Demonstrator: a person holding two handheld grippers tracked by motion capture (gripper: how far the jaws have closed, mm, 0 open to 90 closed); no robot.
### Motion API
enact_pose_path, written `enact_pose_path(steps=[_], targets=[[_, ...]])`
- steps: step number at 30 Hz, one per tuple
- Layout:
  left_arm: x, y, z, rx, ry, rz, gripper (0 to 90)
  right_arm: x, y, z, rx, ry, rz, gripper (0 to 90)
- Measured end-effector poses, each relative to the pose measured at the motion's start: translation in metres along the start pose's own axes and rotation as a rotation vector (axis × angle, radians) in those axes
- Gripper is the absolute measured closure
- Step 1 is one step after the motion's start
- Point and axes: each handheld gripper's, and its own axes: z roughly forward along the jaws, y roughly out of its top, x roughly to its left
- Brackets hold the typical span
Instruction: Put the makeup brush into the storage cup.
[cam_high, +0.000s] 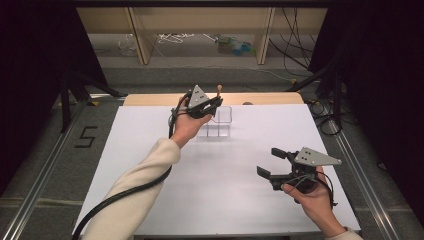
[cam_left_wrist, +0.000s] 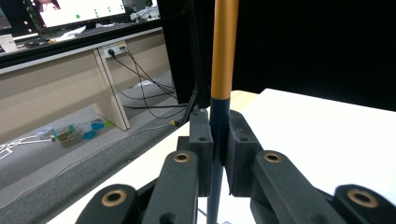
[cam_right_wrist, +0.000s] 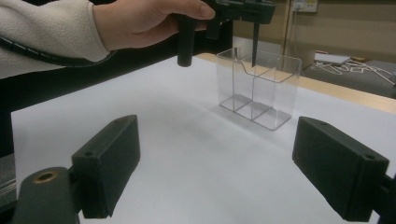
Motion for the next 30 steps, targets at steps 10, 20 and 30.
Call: enact_pose_path(steps=[10,20,30], targets=[[-0.0004,-0.0032,0.0013,0.004,0.003,-0.008,82.3,0.0017,-0.0001,-0.0005,0.017,0.007,0.025,16.0],[-0.0009,-0.0054,0.002,0.006,0.003,-0.012,82.3,0.0018,-0.0002,-0.0003,0.014,0.009,0.026,16.0],[-0.0012,-0.0078,0.0025,0.013,0.007,-0.016,82.3,0.0018,-0.0002,0.0,0.01,0.012,0.028,16.0]])
